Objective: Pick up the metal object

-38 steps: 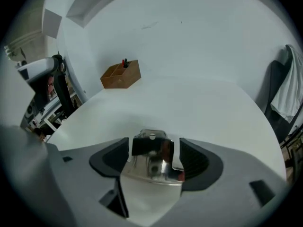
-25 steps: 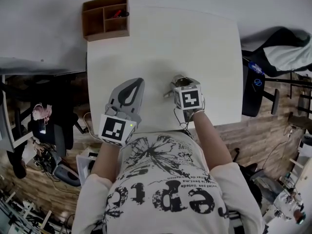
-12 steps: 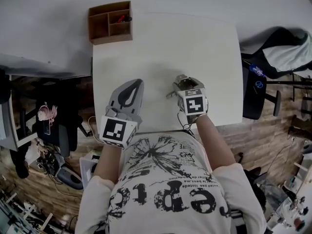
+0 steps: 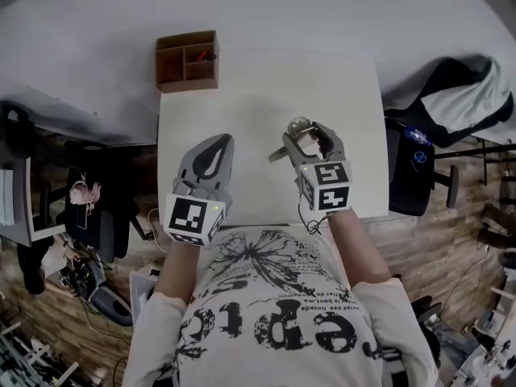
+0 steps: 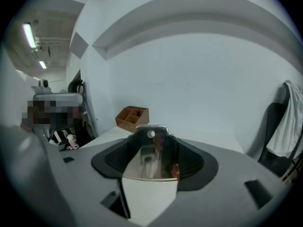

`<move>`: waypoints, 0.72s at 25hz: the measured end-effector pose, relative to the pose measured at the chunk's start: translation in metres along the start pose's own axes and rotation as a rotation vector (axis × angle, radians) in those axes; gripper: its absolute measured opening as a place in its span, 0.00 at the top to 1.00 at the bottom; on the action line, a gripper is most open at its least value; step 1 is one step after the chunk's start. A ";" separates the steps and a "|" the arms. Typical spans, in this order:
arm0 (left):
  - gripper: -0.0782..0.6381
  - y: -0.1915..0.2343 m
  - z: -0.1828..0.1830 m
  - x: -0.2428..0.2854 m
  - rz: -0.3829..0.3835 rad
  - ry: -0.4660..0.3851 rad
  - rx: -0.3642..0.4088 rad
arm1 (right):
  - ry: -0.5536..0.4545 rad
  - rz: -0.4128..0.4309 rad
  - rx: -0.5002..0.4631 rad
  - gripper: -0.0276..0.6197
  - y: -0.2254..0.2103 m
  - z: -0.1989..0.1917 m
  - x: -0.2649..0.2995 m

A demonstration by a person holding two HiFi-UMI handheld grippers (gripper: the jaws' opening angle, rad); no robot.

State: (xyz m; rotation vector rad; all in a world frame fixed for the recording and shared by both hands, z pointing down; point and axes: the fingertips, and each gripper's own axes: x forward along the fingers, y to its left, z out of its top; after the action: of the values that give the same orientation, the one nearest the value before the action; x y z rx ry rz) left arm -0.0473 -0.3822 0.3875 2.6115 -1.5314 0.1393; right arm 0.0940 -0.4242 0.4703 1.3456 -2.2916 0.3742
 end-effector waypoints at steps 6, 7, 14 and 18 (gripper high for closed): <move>0.88 -0.018 0.037 -0.002 0.018 -0.057 0.057 | -0.219 -0.026 -0.059 0.53 -0.014 0.066 -0.052; 0.88 -0.021 0.042 -0.002 0.024 -0.064 0.063 | -0.253 -0.028 -0.066 0.53 -0.016 0.076 -0.061; 0.88 -0.027 0.068 -0.010 0.076 -0.118 0.084 | -0.467 -0.018 -0.087 0.53 -0.021 0.123 -0.113; 0.87 -0.028 0.070 -0.011 0.082 -0.125 0.087 | -0.509 -0.013 -0.068 0.53 -0.021 0.127 -0.121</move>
State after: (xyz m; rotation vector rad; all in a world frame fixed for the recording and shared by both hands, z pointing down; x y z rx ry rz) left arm -0.0267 -0.3688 0.3150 2.6707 -1.7119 0.0514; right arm 0.1324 -0.4004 0.2998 1.5572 -2.6639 -0.0645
